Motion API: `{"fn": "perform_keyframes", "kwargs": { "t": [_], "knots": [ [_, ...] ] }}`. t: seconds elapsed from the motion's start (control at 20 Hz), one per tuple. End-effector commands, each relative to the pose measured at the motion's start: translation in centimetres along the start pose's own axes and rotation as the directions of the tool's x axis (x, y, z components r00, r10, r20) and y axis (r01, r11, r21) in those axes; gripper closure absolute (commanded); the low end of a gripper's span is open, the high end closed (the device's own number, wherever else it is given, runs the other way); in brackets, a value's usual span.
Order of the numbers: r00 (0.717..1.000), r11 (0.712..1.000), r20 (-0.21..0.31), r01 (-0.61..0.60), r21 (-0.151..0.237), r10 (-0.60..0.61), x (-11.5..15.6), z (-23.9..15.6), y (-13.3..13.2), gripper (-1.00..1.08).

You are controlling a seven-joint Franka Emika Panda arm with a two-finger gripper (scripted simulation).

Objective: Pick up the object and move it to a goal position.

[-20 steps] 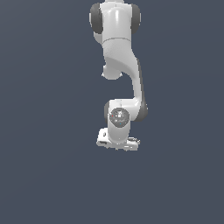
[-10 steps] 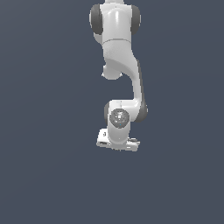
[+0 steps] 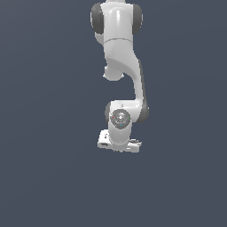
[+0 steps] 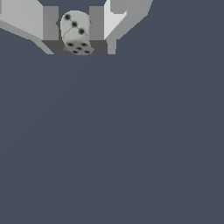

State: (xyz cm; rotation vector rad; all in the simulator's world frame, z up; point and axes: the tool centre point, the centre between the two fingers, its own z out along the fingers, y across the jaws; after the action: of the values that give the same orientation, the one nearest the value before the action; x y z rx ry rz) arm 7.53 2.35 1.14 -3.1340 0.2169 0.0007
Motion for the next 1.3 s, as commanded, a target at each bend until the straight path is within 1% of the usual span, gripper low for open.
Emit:
{"fn": "perform_keyframes", "kwargs": {
  "t": [0.0,0.25,0.45,0.95,1.25],
  "knots": [
    [1.000,1.000,0.000,0.000,0.000,0.000,-0.2,-0.3,0.3,1.08],
    [1.000,1.000,0.000,0.000,0.000,0.000,-1.1,-1.2,1.5,1.08],
    [1.000,1.000,0.000,0.000,0.000,0.000,-2.3,-2.4,2.9,1.08],
    [1.000,1.000,0.000,-0.001,0.000,0.001,-6.4,-7.0,8.4,1.08],
    [1.000,1.000,0.000,-0.001,0.000,0.001,-8.2,-9.1,11.0,1.08]
  ]
}}
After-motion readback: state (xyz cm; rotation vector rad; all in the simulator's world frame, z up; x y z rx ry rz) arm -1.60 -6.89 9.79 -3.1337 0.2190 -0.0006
